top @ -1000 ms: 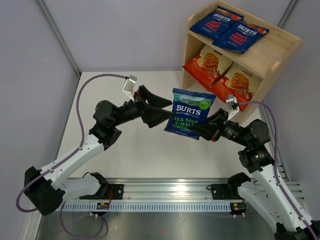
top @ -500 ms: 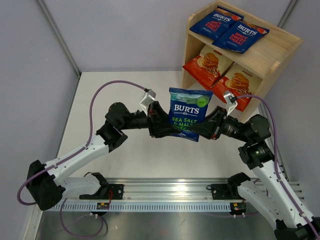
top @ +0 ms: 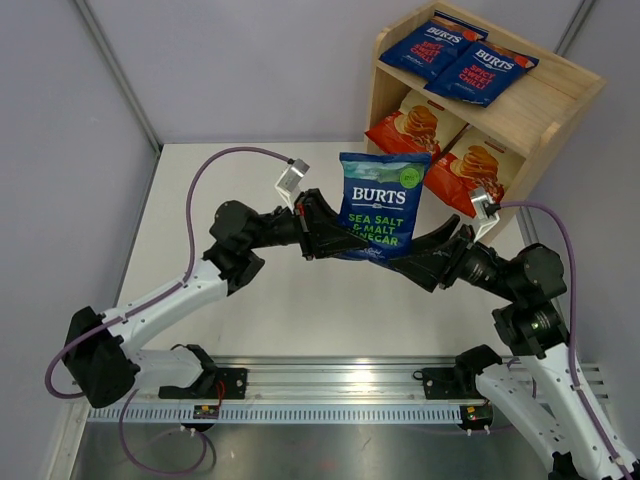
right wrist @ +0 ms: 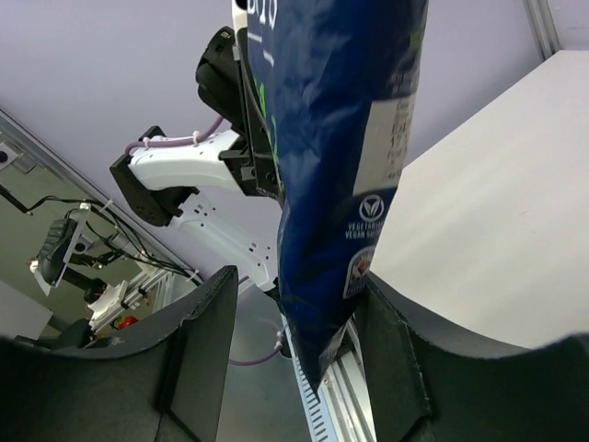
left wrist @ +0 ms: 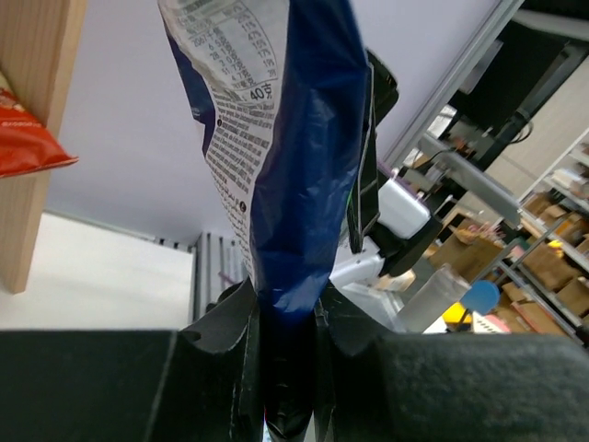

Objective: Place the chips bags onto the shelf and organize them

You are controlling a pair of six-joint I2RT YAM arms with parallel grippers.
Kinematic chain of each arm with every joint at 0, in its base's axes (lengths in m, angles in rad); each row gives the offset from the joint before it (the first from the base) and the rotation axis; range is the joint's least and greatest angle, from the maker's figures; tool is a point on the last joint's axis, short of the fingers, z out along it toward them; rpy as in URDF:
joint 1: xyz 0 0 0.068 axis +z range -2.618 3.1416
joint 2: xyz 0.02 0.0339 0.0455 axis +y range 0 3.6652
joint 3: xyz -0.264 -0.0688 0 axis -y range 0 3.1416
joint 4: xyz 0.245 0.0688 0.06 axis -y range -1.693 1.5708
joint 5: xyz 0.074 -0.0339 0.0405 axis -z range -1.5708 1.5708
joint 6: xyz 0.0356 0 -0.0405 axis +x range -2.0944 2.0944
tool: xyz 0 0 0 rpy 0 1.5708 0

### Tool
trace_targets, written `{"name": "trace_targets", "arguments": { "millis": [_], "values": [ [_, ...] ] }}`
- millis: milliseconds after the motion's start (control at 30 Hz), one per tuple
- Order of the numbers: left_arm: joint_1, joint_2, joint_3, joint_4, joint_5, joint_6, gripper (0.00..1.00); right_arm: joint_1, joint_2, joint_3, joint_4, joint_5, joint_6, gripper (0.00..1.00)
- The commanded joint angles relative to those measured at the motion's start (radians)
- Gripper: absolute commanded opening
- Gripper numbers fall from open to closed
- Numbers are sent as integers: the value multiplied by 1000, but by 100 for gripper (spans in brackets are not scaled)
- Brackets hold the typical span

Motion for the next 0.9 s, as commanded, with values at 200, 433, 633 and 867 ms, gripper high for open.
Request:
{"name": "trace_targets", "arguments": {
  "millis": [200, 433, 633, 867],
  "values": [
    [-7, 72, 78, 290, 27, -239, 13, 5, -32, -66, 216, 33, 147, 49],
    [-23, 112, 88, 292, 63, -252, 11, 5, -49, -146, 382, 161, 258, 50],
    [-27, 137, 86, 288, 93, -246, 9, 5, -70, -160, 434, 231, 293, 47],
    [-33, 158, 112, 272, 101, -235, 21, 6, -64, -128, 372, 259, 266, 14]
  ]
}}
